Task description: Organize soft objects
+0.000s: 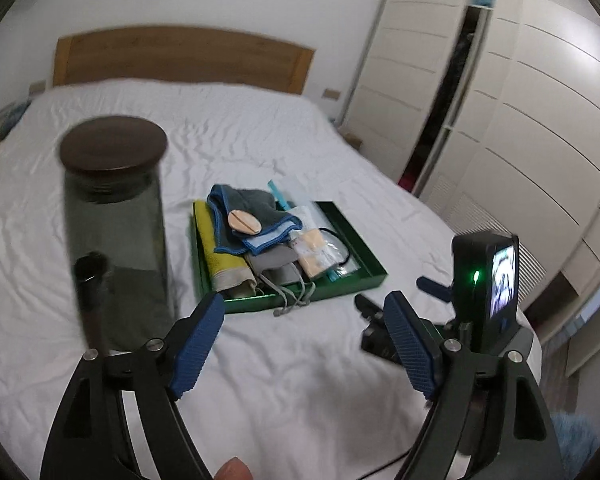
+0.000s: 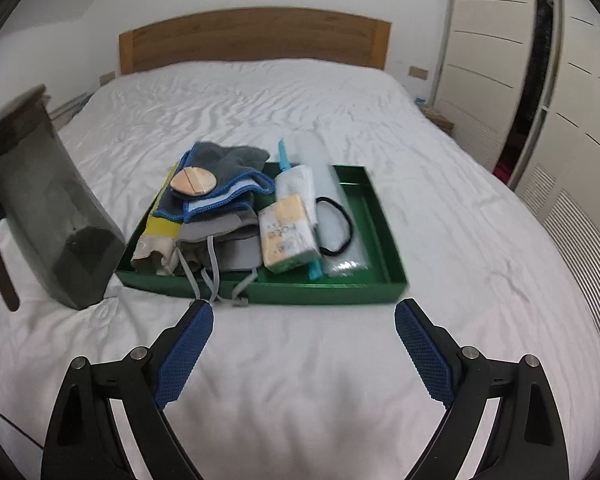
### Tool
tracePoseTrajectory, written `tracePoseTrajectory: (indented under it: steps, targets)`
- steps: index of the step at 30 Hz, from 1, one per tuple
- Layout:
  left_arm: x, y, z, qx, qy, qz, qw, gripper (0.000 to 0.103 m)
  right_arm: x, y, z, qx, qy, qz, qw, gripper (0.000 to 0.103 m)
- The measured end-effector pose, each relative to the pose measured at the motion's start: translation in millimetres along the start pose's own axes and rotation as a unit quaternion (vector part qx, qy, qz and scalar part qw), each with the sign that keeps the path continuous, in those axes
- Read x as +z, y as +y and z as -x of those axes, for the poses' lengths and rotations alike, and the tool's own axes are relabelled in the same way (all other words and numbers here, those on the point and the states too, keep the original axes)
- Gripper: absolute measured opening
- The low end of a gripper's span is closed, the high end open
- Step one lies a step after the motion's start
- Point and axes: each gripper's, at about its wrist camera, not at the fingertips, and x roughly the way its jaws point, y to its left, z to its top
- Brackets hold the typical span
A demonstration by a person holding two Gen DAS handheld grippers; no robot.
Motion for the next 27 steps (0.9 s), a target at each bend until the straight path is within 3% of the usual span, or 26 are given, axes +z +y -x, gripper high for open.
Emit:
tracePoseTrajectory:
  steps: [6,9,12,19,25,27]
  targets:
    - [-29,22,32,-0.009,-0.004,-0.037,0.9993,0.078,-22,22,63,0.022,-0.053,-0.027,0.998,0.1]
    - [-40,39,45,-0.004,-0.005,-0.037,0.9993,0.078,-41,43,86,0.04,-0.058,-0.031,0.997,0.1]
    - [-47,54,60,0.031,-0.011,-0.047,0.9984,0.084,-54,61,103,0.049,-0.052,-0.031,0.997,0.1]
    - [-54,75,119,0.074,-0.009,-0.057,0.9956,0.084,-66,103,178,0.047,-0.043,0.0,0.998,0.1]
    - [-69,89,208,0.146,-0.029,-0.071,0.9863,0.085,-80,132,270,0.057,-0.07,0.01,0.996,0.1]
    - [-77,94,239,0.162,-0.029,-0.059,0.9846,0.093,-88,147,305,0.068,-0.074,0.017,0.995,0.101]
